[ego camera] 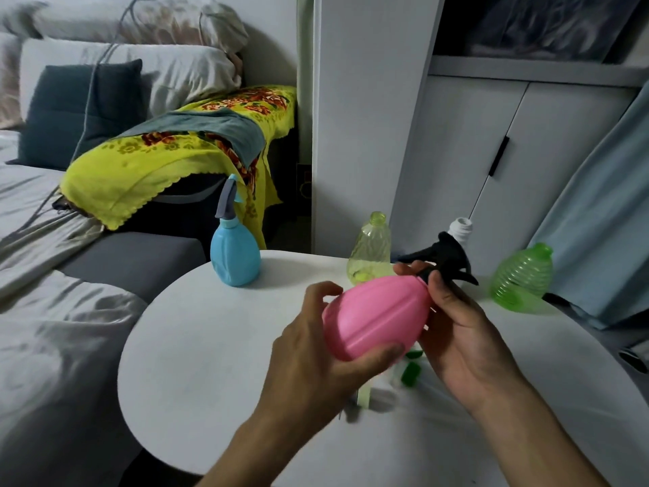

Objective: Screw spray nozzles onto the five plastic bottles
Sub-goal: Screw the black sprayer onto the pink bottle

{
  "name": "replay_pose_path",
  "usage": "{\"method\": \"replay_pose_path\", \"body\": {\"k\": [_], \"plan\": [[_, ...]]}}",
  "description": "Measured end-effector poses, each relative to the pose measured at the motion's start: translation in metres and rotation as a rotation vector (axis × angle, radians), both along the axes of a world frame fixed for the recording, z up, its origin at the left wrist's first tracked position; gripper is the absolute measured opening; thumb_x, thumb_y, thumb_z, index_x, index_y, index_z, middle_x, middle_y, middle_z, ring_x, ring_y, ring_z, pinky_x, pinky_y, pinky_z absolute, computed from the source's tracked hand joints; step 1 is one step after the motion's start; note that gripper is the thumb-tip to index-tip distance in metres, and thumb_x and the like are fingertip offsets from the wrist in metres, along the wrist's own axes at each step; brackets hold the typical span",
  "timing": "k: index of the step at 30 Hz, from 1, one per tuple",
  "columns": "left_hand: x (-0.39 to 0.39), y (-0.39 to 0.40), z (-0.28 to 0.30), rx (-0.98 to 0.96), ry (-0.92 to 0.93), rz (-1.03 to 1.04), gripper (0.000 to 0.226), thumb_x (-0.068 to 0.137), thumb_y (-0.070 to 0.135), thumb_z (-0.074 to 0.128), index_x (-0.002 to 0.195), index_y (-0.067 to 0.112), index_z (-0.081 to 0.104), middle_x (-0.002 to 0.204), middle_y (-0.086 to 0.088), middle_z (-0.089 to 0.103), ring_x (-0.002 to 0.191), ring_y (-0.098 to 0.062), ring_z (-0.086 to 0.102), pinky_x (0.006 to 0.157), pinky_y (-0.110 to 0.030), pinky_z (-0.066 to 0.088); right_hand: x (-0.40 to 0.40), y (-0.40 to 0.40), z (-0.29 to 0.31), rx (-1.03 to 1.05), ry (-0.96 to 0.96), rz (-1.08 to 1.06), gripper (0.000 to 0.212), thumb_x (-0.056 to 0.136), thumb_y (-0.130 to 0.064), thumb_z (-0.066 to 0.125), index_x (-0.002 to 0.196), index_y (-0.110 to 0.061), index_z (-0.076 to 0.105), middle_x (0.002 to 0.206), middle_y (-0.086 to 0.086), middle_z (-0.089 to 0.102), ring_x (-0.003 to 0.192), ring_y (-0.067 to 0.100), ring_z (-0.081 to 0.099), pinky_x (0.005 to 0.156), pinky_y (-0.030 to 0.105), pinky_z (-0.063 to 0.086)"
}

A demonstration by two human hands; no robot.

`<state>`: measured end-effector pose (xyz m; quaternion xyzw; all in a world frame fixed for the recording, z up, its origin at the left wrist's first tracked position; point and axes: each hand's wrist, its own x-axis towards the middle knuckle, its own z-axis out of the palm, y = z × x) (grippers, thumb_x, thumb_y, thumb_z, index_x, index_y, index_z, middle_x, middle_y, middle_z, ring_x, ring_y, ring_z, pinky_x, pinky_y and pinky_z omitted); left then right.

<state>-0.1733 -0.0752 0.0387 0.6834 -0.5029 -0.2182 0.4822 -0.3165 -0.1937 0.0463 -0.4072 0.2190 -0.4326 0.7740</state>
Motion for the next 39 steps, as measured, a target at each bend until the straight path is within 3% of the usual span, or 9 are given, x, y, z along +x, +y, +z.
{"method": "replay_pose_path", "body": {"k": [5,9,12,16,19,22,25,31,39], "plan": [[0.021,-0.003,0.003,0.028,0.329,-0.206,0.089,0.041,0.061,0.087,0.118,0.053,0.043,0.12,0.018,0.054,0.099,-0.01,0.065,0.072,-0.03,0.062,0.002,0.004,0.005,-0.146,-0.099,0.091,0.034,0.078,-0.034,0.077,0.106,-0.016,0.071,0.119,0.009,0.072,0.117,0.023,0.063,0.09,0.036,0.054],[0.012,0.001,0.0,-0.08,0.096,-0.077,0.088,0.041,0.074,0.08,0.117,0.058,0.04,0.118,0.027,0.051,0.102,0.007,0.057,0.071,-0.016,0.057,0.007,0.011,0.003,-0.099,0.027,-0.072,0.025,0.084,-0.028,0.064,0.105,-0.017,0.073,0.115,0.008,0.073,0.11,0.023,0.064,0.081,0.035,0.052],[0.006,0.005,-0.003,-0.122,-0.039,0.014,0.091,0.042,0.085,0.07,0.121,0.06,0.031,0.118,0.034,0.045,0.104,0.007,0.056,0.073,-0.008,0.053,0.006,0.01,0.001,-0.05,0.039,-0.069,0.027,0.083,-0.029,0.065,0.106,-0.019,0.073,0.115,0.006,0.073,0.106,0.02,0.066,0.079,0.035,0.051],[0.011,0.005,0.002,-0.093,-0.117,-0.096,0.091,0.05,0.074,0.077,0.126,0.057,0.03,0.127,0.023,0.046,0.105,-0.001,0.058,0.076,-0.013,0.056,0.0,0.007,0.007,-0.046,-0.073,0.107,0.02,0.079,-0.025,0.076,0.096,-0.017,0.07,0.11,0.012,0.073,0.107,0.024,0.067,0.08,0.033,0.056],[0.006,0.005,0.002,-0.097,-0.29,-0.174,0.096,0.056,0.071,0.076,0.134,0.052,0.025,0.132,0.022,0.037,0.112,-0.005,0.053,0.081,-0.017,0.057,-0.002,0.009,0.01,-0.07,-0.065,0.139,0.03,0.065,-0.039,0.087,0.074,-0.018,0.067,0.104,0.012,0.075,0.109,0.029,0.067,0.083,0.038,0.057],[0.001,0.003,0.0,-0.067,-0.09,-0.22,0.098,0.049,0.07,0.081,0.129,0.061,0.026,0.126,0.031,0.042,0.108,-0.001,0.057,0.074,-0.017,0.058,-0.007,0.008,0.013,-0.102,-0.036,0.059,0.039,0.068,-0.048,0.082,0.058,-0.019,0.059,0.094,0.006,0.077,0.106,0.025,0.07,0.079,0.035,0.058],[0.001,0.0,-0.005,0.012,0.099,-0.266,0.095,0.046,0.058,0.088,0.125,0.063,0.034,0.118,0.032,0.049,0.102,-0.004,0.061,0.065,-0.025,0.061,-0.006,0.008,0.014,-0.076,-0.001,0.017,0.038,0.078,-0.041,0.073,0.053,-0.019,0.055,0.089,0.004,0.076,0.107,0.022,0.07,0.081,0.033,0.057],[-0.014,0.007,-0.02,-0.013,-0.251,-0.084,0.102,0.05,0.078,0.073,0.137,0.05,0.026,0.123,0.027,0.044,0.109,-0.002,0.05,0.089,-0.025,0.054,0.006,0.011,0.011,0.146,0.069,-0.165,0.035,0.073,-0.029,0.07,0.049,-0.016,0.047,0.065,0.004,0.067,0.085,0.019,0.07,0.086,0.038,0.051],[-0.019,0.003,-0.029,-0.049,-0.431,-0.021,0.108,0.056,0.079,0.066,0.146,0.034,0.028,0.135,0.013,0.05,0.107,-0.004,0.046,0.091,-0.019,0.041,0.007,0.01,0.01,0.158,0.171,-0.25,0.041,0.084,-0.025,0.07,0.049,-0.018,0.051,0.066,0.005,0.069,0.075,0.014,0.071,0.073,0.035,0.053]]}}
